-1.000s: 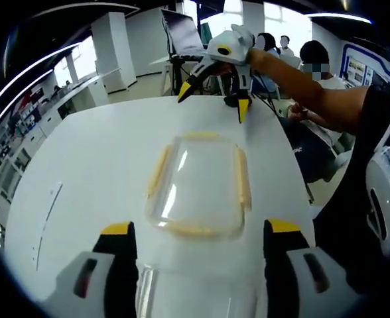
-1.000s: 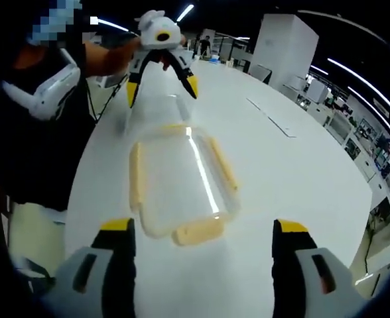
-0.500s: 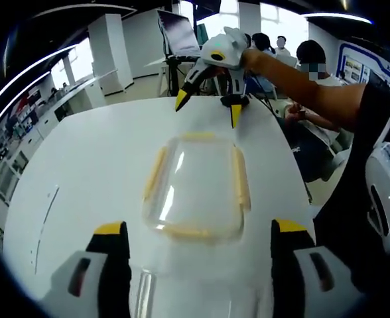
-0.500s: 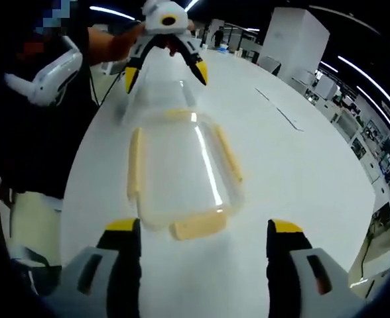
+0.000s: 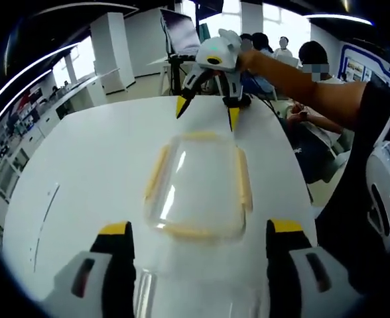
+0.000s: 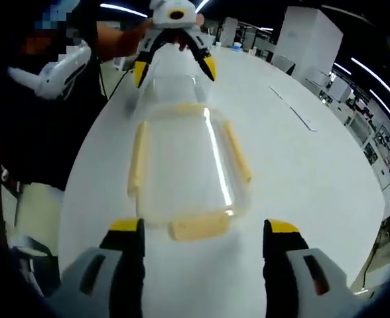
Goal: Snap each plastic latch of the storage box into its locked position after aligning the lid with the box until every specified latch is closed and the lid sits flush.
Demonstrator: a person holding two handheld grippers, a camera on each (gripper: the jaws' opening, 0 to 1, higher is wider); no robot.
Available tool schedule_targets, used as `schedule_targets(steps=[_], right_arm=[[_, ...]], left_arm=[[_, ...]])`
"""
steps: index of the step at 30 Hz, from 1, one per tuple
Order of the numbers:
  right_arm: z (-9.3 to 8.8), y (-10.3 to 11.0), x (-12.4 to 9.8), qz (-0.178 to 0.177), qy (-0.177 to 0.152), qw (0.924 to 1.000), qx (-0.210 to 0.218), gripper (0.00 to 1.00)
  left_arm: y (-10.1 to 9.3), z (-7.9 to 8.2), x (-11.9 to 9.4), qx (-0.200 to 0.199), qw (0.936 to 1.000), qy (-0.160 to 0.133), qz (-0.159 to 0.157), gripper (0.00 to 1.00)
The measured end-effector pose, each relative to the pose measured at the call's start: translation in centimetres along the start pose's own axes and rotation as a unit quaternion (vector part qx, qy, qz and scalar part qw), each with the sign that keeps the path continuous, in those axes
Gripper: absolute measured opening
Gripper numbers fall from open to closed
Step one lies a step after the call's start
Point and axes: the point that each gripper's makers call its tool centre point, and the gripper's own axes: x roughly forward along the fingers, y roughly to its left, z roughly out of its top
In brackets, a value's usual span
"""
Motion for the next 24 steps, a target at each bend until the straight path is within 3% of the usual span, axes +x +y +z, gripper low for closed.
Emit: schedule_targets(steps=[3, 8, 13, 24], right_arm=[[-0.2, -0.2, 0.2, 0.000, 0.000, 1.0000, 0.003, 0.75], [-0.7, 0.5, 0.9, 0.021, 0.017, 0.9996, -0.011, 0.73], [-0.5, 0.4, 1.1, 0.027, 0.016, 0.9994, -0.016, 0.64], [-0.6, 0.4, 1.3, 0.045, 0.021, 0.9983, -0.029, 0.58]], left_arm=[[0.1, 0.2, 0.0, -0.005, 1.0000, -0.008, -0.001, 0.81], [0.0, -0.3, 0.4, 0.003, 1.0000, 0.005, 0.000, 0.83], [0.0, -0.4, 0.6, 0.001, 1.0000, 0.006, -0.002, 0.84], [0.1, -0.8, 0.6, 0.001, 0.9999, 0.012, -0.003, 0.83]])
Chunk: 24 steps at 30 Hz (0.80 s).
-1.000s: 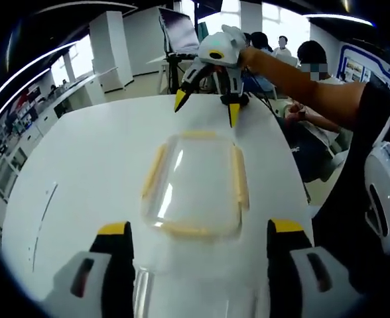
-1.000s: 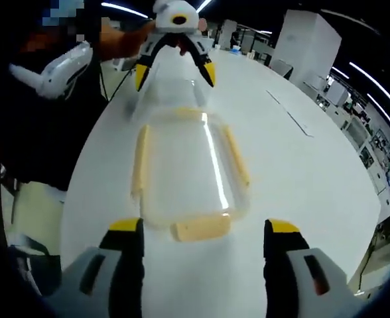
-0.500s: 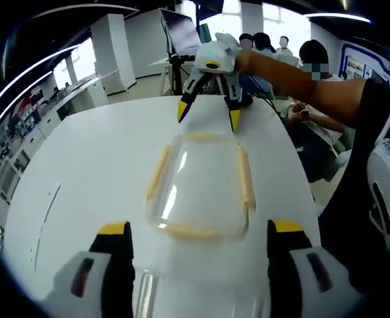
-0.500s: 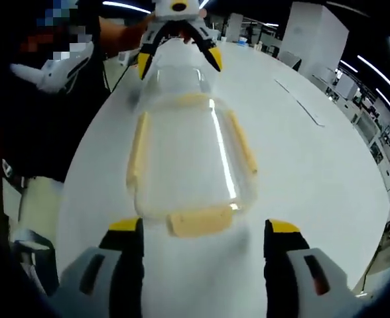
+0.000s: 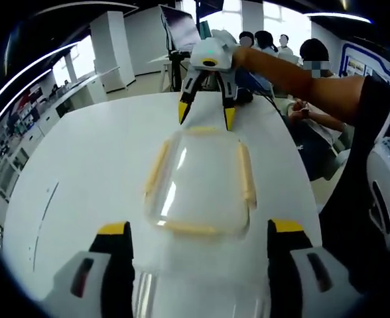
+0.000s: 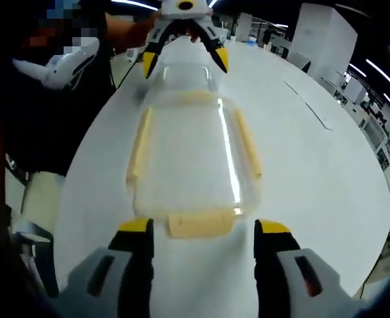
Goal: Snap each plastic latch of the storage box into its locked position after aligning the lid with the box until every specified latch is closed and the lid sits flush.
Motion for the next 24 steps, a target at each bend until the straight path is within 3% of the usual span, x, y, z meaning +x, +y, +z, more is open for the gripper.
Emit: schedule_targets(steps=[22, 24], right_arm=[[-0.3, 0.0, 0.0, 0.015, 0.011, 0.9998, -0.008, 0.48], [-0.4, 0.1, 0.0, 0.018, 0.013, 0.9997, -0.011, 0.46]], left_arm=[[-0.4, -0.6, 1.0, -0.008, 0.9998, 0.015, -0.013, 0.75], [-0.3, -1.2, 1.4, -0.007, 0.9995, 0.030, -0.010, 0.73]])
